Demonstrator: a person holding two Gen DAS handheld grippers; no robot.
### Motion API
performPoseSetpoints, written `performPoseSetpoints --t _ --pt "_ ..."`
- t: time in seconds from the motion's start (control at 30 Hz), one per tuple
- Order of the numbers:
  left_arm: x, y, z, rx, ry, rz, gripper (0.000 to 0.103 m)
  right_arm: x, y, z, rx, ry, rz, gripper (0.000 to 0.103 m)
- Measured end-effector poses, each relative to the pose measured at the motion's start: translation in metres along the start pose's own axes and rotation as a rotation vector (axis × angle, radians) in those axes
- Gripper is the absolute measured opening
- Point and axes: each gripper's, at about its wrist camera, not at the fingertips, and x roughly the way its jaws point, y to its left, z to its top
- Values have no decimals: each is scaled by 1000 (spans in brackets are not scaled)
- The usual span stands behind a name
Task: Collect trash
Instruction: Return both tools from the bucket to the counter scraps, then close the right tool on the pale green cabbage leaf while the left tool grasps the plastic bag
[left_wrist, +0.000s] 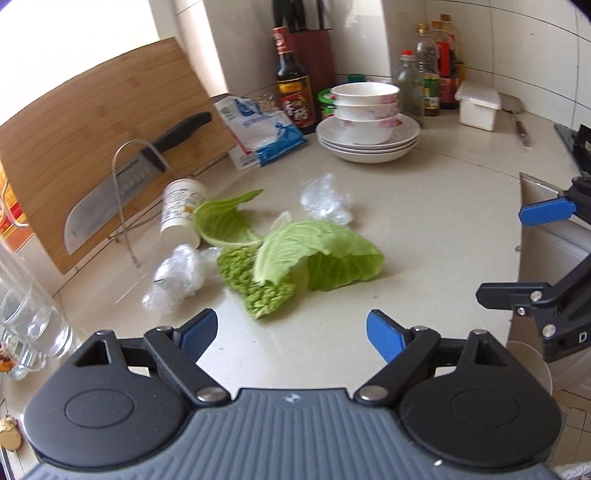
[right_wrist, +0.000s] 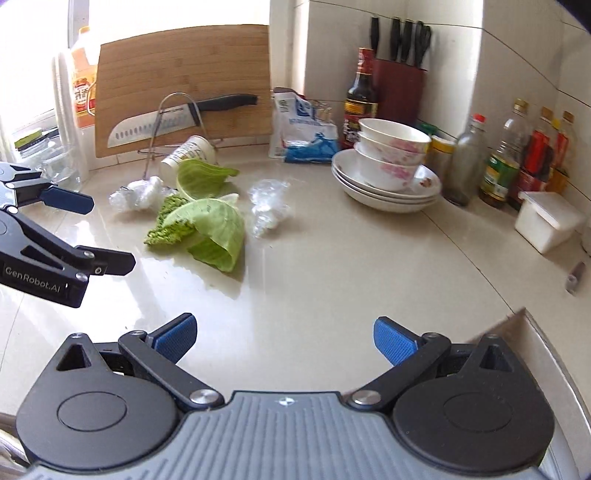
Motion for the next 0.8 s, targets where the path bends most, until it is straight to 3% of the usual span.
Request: performPoseSetpoints --t 0.33,0.8 --pt "15 44 -14 -109 43 68 88 78 33 61 -49 0 138 103" --pt "39 55 -9 -115 67 41 88 145 28 87 79 56 220 101"
